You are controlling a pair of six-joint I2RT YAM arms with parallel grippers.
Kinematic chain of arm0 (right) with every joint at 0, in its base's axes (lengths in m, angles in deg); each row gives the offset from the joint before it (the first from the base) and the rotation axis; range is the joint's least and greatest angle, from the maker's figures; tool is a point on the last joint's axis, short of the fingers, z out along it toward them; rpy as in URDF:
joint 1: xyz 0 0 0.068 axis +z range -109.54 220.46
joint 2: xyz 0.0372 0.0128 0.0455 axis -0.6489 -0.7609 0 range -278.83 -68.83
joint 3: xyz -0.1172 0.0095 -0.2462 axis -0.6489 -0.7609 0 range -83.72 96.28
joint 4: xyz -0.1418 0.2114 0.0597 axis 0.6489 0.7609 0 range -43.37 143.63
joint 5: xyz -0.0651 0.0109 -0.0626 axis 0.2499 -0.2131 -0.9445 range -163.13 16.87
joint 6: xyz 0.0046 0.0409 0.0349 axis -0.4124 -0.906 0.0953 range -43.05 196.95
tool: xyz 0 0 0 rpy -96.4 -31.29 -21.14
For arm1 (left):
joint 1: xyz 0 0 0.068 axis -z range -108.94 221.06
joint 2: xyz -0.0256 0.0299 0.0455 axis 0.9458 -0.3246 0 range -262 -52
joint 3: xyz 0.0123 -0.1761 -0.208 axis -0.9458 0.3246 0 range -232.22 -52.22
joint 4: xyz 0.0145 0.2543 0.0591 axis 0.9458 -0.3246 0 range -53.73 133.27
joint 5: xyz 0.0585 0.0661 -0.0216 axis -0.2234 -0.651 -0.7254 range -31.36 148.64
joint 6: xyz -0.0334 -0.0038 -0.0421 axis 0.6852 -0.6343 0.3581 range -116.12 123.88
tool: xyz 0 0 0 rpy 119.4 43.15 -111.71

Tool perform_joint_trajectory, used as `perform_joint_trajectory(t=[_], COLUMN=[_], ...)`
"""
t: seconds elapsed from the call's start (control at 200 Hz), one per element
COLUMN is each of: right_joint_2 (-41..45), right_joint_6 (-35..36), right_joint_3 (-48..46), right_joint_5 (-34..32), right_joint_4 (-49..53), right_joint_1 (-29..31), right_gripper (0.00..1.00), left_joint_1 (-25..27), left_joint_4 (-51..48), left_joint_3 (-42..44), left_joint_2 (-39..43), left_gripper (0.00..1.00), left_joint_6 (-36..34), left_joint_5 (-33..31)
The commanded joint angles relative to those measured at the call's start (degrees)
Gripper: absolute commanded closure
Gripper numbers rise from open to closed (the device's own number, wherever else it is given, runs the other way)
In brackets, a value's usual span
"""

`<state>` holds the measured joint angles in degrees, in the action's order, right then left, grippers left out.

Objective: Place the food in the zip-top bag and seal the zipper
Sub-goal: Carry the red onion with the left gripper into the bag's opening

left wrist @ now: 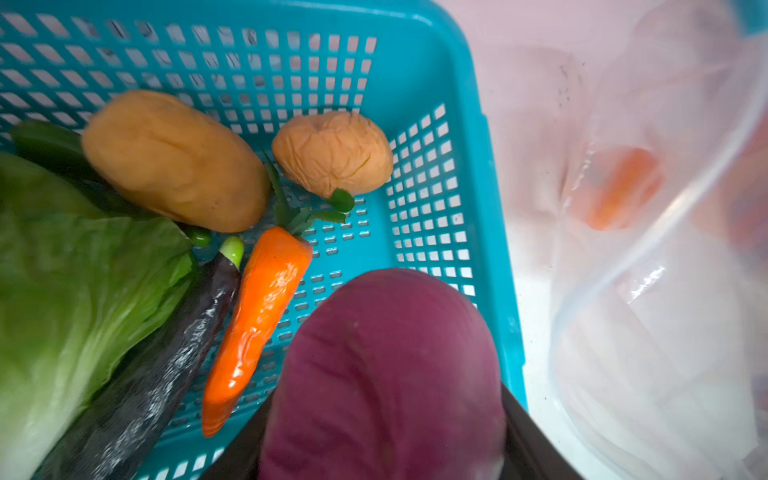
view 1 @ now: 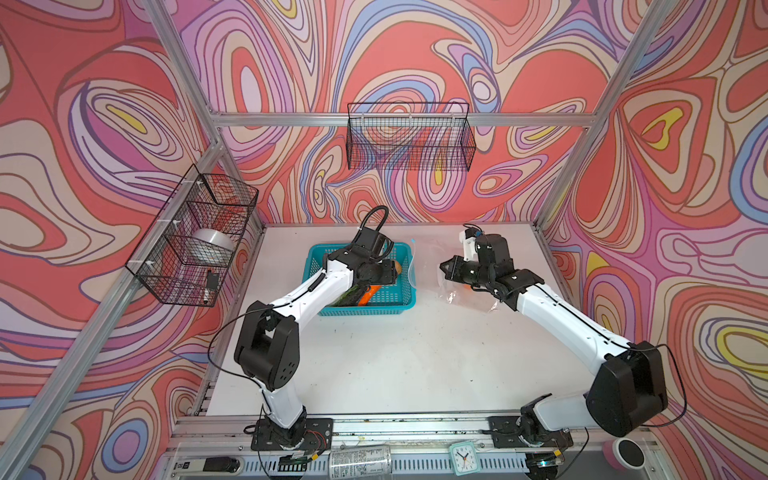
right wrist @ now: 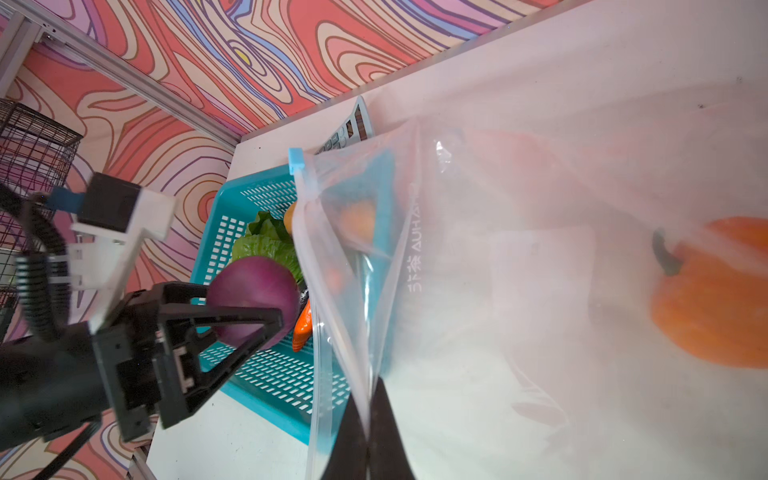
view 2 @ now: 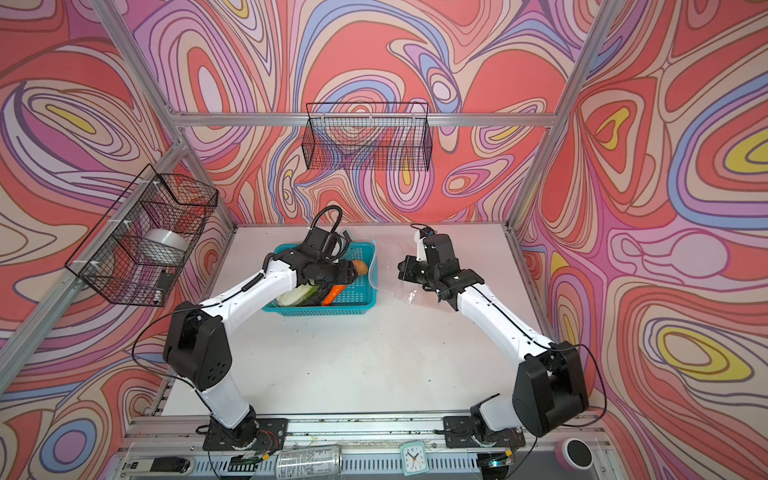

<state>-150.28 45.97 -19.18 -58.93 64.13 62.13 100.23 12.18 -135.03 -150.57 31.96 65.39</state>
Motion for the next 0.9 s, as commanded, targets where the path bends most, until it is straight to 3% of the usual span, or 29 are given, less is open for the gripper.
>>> perform_joint_trajectory(t=[0.0, 0.325, 0.516, 0.896], right_joint_2=[1.4, 1.3, 1.6, 3.2], right_joint_6=[0.0, -0.8, -0.9, -1.3], right_joint_3=[-0.2, -0.9, -1.1, -2.0], right_joint_5=[-0.2, 0.7, 1.3, 1.5], right_joint_4=[-0.8, -2.6, -3.0, -3.7], right_joint_1=[-0.2, -0.2, -0.2, -0.2], right_gripper=[1.0, 1.0, 1.0, 1.0], left_joint_1=[0.0, 3.8, 6.9, 8.9], left_joint_4=[1.5, 5.9, 7.4, 5.7], left_joint_3=[0.9, -3.0, -8.8, -15.9], left_joint_2=[3.5, 5.5, -0.2, -12.0], left_gripper=[0.54, 0.55, 0.55, 0.53], left_joint_6=[0.1, 0.8, 1.2, 1.3], left_joint_5=[-1.5, 5.1, 6.4, 2.4])
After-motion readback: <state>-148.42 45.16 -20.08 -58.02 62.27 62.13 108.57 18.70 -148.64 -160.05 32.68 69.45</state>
